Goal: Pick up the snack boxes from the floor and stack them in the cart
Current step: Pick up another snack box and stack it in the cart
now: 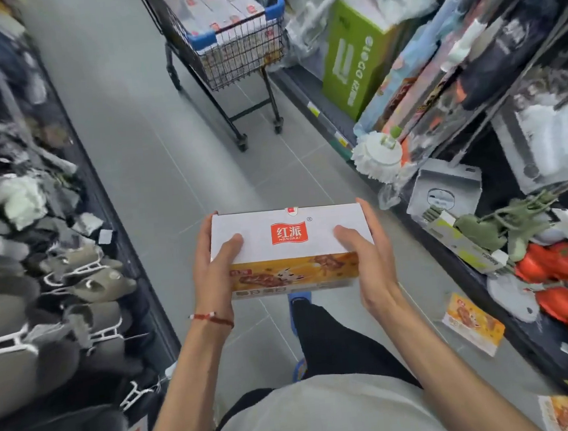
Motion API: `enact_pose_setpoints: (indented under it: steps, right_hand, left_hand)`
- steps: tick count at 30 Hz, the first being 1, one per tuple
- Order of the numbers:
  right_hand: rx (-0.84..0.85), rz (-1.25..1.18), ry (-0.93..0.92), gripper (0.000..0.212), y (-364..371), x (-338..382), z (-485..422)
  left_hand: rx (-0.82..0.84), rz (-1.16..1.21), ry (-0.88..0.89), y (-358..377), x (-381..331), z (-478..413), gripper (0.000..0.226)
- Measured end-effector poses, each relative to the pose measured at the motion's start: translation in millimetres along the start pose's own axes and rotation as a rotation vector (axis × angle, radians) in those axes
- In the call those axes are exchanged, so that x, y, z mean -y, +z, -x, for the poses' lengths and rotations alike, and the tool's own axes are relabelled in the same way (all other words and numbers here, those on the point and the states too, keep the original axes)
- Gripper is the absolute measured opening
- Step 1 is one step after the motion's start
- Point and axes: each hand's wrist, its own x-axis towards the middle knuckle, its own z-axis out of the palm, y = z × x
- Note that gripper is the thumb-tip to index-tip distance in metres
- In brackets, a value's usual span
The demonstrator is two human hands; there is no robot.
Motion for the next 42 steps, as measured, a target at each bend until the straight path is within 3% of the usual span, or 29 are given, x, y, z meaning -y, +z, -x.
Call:
enact_pose_setpoints:
  steps: [4, 15, 24, 31, 37, 42]
  right_hand:
    - [0.09, 0.004, 0.012, 0.054, 53.4, 27.4, -58.4]
    - [0.286, 0.087, -0.019, 0.064, 212.0, 123.9, -195.9]
    - [0.174, 0.043, -0.025, 0.065, 361.9, 174.5, -283.4]
    - [0.054, -0.028, -0.008, 0.048, 470.8, 219.4, -337.1]
    - [-0.017, -0.119, -0.01, 0.066, 539.7, 254.0, -408.8]
    - [-0.105, -0.195, -0.023, 0.065, 593.5, 284.8, -488.9]
  left_hand:
    - [-0.075, 0.01, 0.029, -8.8, -35.7, -58.0, 0.056]
    - [-0.258, 0.11, 0.05, -38.5, -147.6, -218.3, 0.054]
    - [-0.159, 0.099, 0.033, -92.1, -232.6, -380.7, 0.048]
    - [-0.041, -0.005, 0.026, -130.1, -317.0, -503.2, 0.058]
    - [-0.016, -0.053, 0.053, -133.8, -376.5, -601.8, 0.052]
    - [0.044, -0.11, 0.112, -114.2, -435.2, -701.8, 0.057]
